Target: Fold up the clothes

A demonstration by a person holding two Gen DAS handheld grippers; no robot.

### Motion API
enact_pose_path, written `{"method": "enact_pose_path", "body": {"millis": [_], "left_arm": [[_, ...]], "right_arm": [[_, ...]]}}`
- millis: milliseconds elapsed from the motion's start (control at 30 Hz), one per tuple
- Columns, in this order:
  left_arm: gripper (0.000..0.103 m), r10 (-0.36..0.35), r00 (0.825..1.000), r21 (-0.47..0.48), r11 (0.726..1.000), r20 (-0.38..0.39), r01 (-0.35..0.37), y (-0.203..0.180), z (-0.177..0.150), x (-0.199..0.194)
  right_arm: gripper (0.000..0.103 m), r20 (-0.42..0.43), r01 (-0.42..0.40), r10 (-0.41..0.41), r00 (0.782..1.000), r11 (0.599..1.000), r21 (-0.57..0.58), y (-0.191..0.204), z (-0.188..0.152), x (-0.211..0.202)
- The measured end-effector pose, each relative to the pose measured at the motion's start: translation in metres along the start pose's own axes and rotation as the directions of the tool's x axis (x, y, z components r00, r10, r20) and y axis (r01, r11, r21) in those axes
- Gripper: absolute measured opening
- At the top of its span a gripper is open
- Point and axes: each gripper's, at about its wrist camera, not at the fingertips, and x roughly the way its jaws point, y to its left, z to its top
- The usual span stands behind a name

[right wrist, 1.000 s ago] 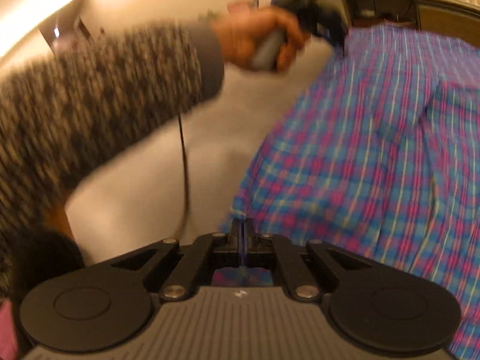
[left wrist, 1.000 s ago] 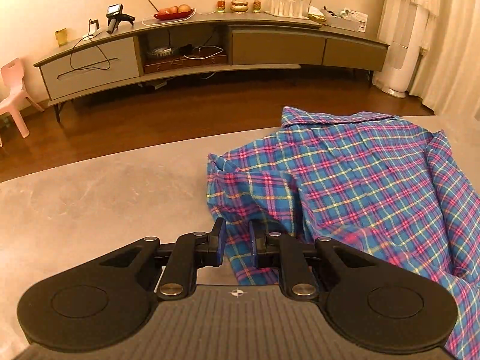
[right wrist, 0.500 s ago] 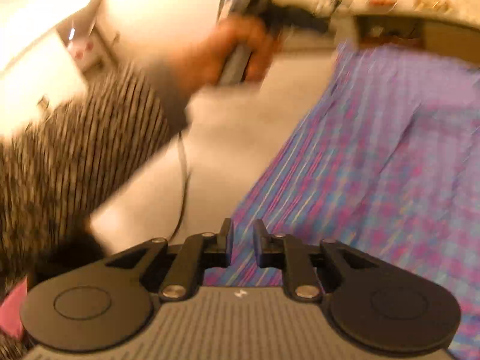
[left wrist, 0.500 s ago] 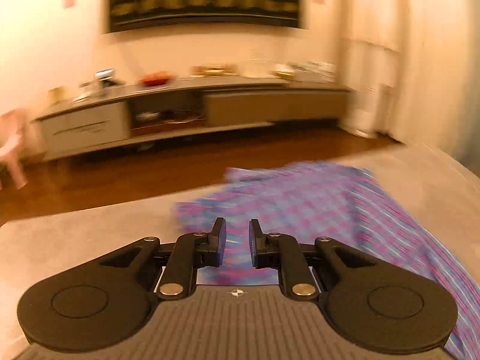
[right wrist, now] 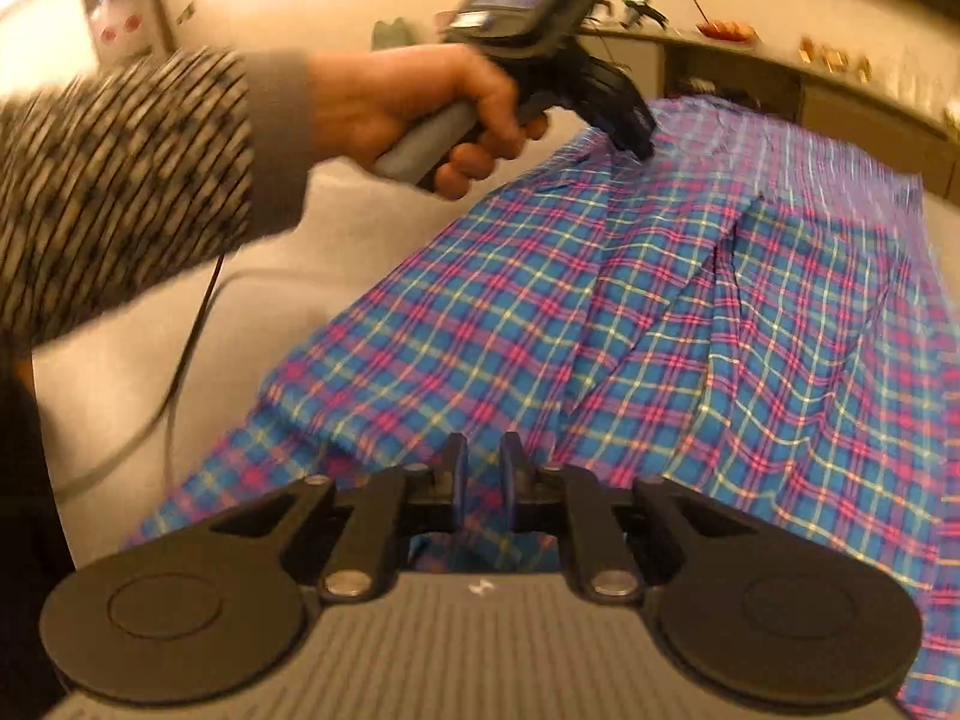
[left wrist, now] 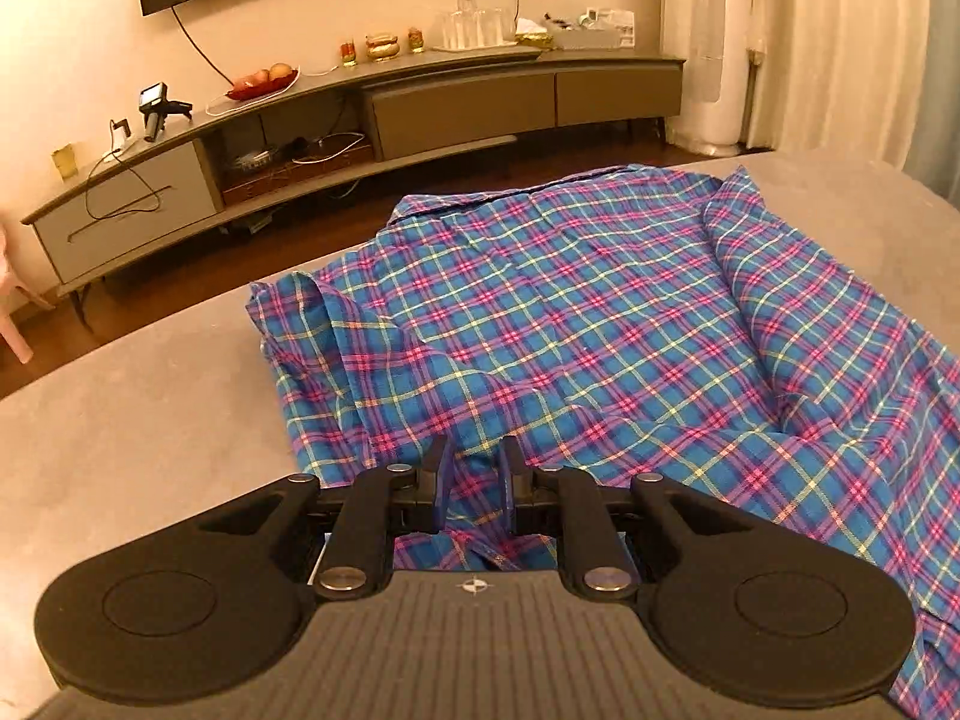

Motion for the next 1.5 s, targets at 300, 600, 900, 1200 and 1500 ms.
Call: {"method": "enact_pose_path", "body": {"millis": [300, 600, 900, 1200, 1500], "left_arm": [[0.018, -0.166, 0.986, 0.134, 0.977, -0.005, 0.165, -0.067, -0.081, -0.122], [0.017, -0.153, 0.988, 0.053, 0.987, 0.033, 0.151, -0.094, -0.115, -0.171], [0.018, -0.13, 0.992, -0.008, 0.992, -0.007, 0.13, -0.114, -0.164, -0.213], [0.073, -0.119, 0.993, -0.072, 0.991, -0.023, 0.117, -0.115, -0.219, -0.287], [0.038, -0.119, 0.991, -0.069, 0.991, -0.057, 0.115, -0.14, -0.261, -0.31]], "right_arm": [[0.016, 0.06, 0.14, -0.148, 0.987, 0.981, 0.133, -0.047, -0.025, -0.061], [0.015, 0.038, 0.198, -0.204, 0.978, 0.972, 0.13, -0.051, -0.051, -0.072], [0.015, 0.057, 0.182, -0.199, 0.978, 0.959, 0.218, -0.074, -0.065, -0.079], [0.053, 0.016, 0.204, -0.222, 0.975, 0.918, 0.339, -0.102, -0.123, -0.157], [0.017, -0.067, 0.193, -0.182, 0.981, 0.951, 0.242, -0.072, -0.152, -0.154]]}}
